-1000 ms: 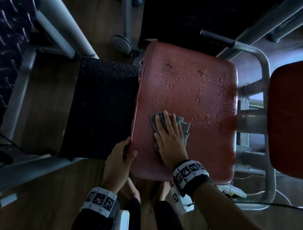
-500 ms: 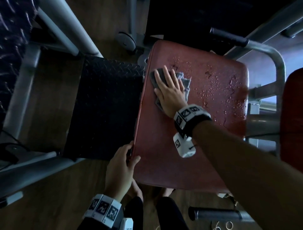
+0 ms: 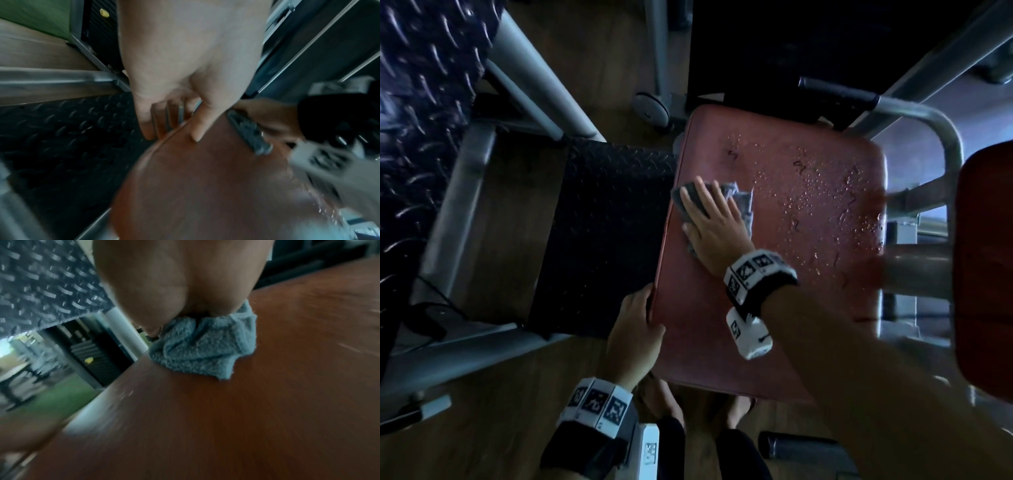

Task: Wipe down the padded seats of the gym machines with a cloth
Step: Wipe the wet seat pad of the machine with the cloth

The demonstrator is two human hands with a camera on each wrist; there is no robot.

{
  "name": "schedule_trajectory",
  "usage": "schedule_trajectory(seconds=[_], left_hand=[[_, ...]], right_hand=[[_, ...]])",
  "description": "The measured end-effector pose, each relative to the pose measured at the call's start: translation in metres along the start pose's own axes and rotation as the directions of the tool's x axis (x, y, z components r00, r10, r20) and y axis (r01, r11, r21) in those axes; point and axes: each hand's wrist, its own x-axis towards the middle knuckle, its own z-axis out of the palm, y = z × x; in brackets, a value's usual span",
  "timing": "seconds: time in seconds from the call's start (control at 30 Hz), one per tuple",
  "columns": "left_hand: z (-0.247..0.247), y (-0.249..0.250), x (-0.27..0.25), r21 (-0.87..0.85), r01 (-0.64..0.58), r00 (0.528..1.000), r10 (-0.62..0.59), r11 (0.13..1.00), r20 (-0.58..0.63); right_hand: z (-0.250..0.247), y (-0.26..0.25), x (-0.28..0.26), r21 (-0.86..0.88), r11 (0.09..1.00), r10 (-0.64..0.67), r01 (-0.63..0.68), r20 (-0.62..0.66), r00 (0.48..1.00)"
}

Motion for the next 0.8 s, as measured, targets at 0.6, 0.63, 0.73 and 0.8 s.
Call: schedule_trajectory(seconds=[0.6,0.63,0.73,0.8], left_hand=[[0.031,0.082,0.089,-0.062,0.197,0.980,-0.199,0.978,-0.025],[0.033,0.082,0.089,-0.054,0.204,0.977,-0.206,0.978,-0.046],[0.035,0.081,0.090,-0.045,0.206,0.976,-0.209,0.977,-0.063],[0.034,0.079,0.091,-0.049,0.203,0.977,-0.206,0.978,-0.054]], right_hand=[[-0.027,0.061,0.028,-0.163,0.948,0.240,-0.273,-0.195,0.951],[-0.029,0.062,0.033,-0.156,0.948,0.247,-0.279,-0.194,0.949],[-0.033,0.061,0.034,-0.121,0.952,0.257,-0.283,-0.192,0.947],[-0.032,0.059,0.026,-0.120,0.956,0.245,-0.269,-0.182,0.952]])
